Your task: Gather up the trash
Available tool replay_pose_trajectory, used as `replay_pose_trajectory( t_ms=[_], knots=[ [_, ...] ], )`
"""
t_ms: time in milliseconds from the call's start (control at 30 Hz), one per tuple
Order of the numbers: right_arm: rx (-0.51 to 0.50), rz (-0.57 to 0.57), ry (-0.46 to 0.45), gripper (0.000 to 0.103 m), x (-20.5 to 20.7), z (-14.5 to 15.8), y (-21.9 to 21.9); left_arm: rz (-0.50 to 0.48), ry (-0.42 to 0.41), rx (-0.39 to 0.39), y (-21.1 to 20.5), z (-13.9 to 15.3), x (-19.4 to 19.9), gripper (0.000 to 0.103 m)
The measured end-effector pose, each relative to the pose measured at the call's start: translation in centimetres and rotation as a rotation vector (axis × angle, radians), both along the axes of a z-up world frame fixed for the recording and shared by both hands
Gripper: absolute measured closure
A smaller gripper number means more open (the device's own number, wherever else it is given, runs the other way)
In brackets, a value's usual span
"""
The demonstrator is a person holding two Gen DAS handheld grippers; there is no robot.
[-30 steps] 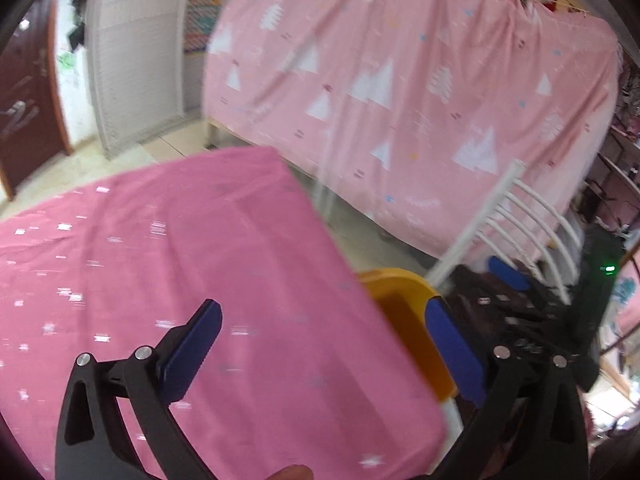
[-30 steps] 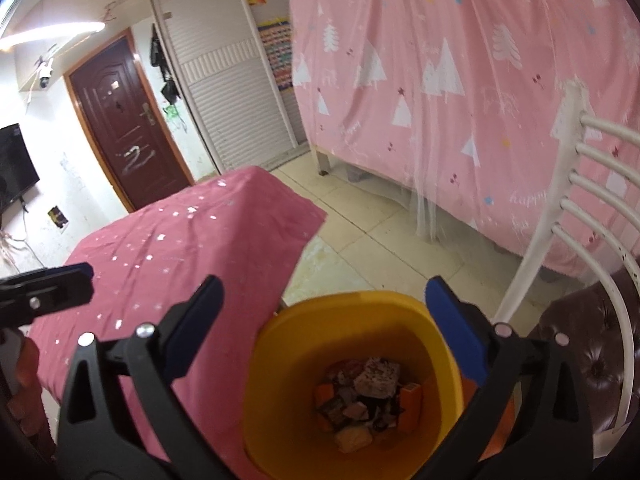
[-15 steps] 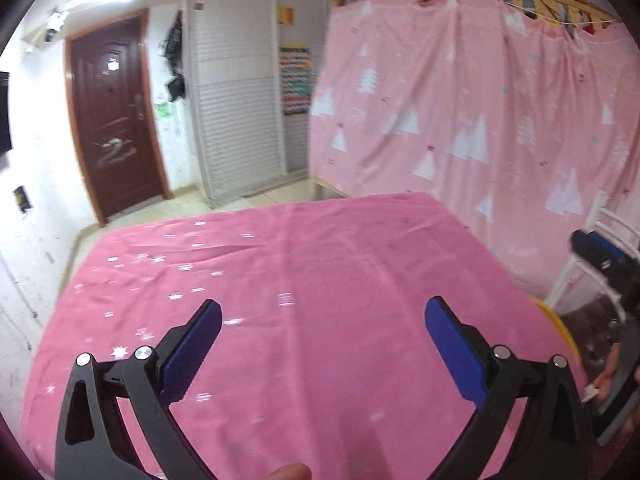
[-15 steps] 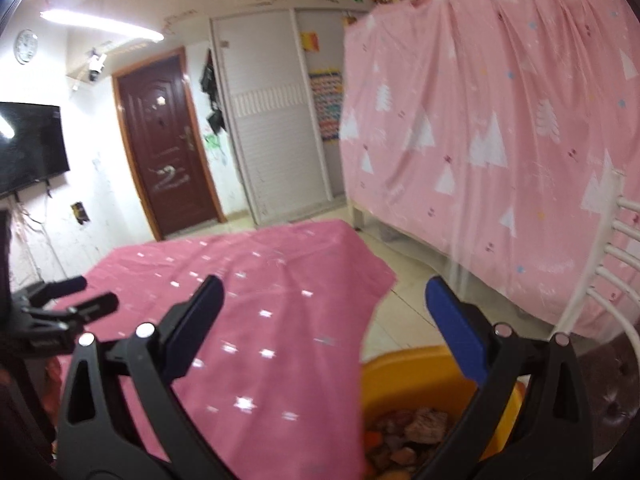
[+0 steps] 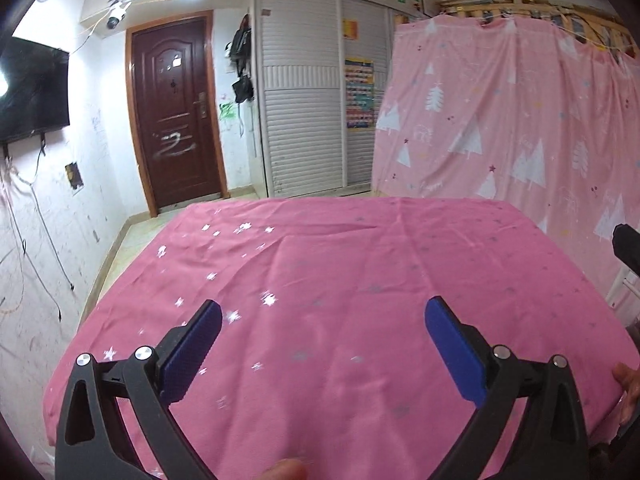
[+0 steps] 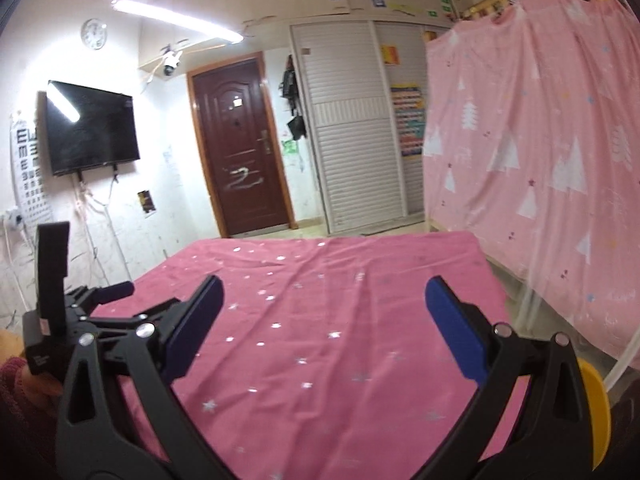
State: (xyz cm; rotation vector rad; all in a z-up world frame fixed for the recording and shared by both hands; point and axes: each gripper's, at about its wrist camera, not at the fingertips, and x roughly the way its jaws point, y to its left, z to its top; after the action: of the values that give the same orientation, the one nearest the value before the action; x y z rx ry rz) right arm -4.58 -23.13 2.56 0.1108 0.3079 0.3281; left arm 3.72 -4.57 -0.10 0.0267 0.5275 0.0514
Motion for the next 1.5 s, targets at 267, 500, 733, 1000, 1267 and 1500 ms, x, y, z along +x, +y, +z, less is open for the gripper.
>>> replay_pose_trajectory(
  t_ms=[267, 500, 733, 1000, 1267, 1500],
  knots=[
    [-0.132, -0.024, -0.034, 0.006, -0.5, -0.5, 3.0, 0.06, -0.023, -0.028, 3.2, -0.5, -0.1, 0.008],
    [-0.19, -0.049, 0.009, 0.006, -0.1, -1.2, 3.7, 0.064, -0.023, -0.03, 3.6, -0.5, 0.3, 0.008],
    [-0.163, -0.047, 0.034, 0.006, 0.1, -1.5, 3.1, 0.038, -0.018, -0.012, 3.2, -0.7, 0.4, 0.008],
    [-0.142, -0.035, 0.04, 0.006, 0.4, -1.5, 2.5, 0.034, -0.007, -0.007, 3.1, -0.7, 0.3, 0.008],
    [-0.141, -0.03, 0.041, 0.006, 0.4, -1.6, 2.5, 0.037, -0.003, -0.014, 3.2, -0.6, 0.3, 0.008],
    [-0.145, -0.029, 0.04, 0.006, 0.4, -1.7, 2.6, 0.039, 0.0, -0.02, 3.4, -0.7, 0.3, 0.008]
  ],
)
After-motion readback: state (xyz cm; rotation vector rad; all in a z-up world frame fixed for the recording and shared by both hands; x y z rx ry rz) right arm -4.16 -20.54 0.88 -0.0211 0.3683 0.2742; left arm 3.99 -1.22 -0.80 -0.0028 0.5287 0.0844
